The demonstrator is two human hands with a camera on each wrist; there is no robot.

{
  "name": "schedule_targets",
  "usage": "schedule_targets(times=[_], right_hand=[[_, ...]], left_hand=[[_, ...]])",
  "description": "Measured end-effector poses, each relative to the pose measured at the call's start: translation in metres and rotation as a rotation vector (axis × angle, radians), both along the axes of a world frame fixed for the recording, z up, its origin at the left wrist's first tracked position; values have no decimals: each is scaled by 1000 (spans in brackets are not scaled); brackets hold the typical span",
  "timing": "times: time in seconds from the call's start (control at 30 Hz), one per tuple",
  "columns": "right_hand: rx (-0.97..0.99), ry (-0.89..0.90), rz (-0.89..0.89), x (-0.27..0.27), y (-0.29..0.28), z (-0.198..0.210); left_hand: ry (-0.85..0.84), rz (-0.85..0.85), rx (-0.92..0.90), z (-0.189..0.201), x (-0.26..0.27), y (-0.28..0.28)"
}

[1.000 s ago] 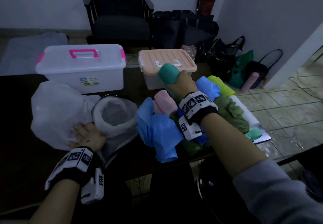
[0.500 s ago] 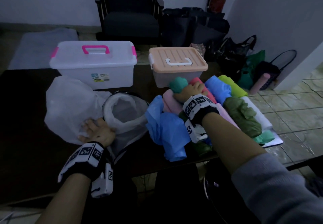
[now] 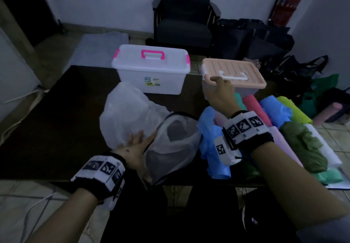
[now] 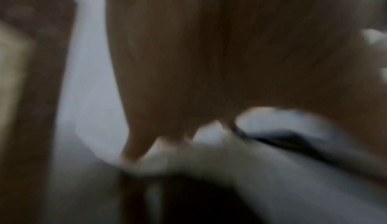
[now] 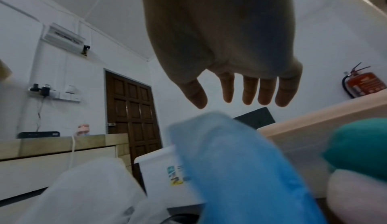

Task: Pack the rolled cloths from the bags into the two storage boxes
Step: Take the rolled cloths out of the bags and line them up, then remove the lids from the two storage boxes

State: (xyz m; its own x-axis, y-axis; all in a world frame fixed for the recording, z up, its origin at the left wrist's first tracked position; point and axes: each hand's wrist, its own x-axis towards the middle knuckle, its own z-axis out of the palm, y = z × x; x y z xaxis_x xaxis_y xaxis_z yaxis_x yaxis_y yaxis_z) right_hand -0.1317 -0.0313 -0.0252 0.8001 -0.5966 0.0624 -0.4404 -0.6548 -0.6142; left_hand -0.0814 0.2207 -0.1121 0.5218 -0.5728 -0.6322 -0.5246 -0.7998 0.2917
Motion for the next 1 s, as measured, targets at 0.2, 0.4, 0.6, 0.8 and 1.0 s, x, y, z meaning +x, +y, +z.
schedule_targets(times=[0.2,0.4,0.6,0.8,1.0], right_hand=[[89,-134,173,13,45,-29],[-75,-553,267,5,114,-48],[-458,-27,779,22,166,-74],[-128,515,708,56,170,-96],[-190,681,753,79,168,-102]], left_hand=[[-136,518,-537,9,9,42],[-2,998,-498,-10,51,72],[-89,821,-190,2,54,71],[-322,897,-272,2,48,79],[-730,309,-473,3,26,67]])
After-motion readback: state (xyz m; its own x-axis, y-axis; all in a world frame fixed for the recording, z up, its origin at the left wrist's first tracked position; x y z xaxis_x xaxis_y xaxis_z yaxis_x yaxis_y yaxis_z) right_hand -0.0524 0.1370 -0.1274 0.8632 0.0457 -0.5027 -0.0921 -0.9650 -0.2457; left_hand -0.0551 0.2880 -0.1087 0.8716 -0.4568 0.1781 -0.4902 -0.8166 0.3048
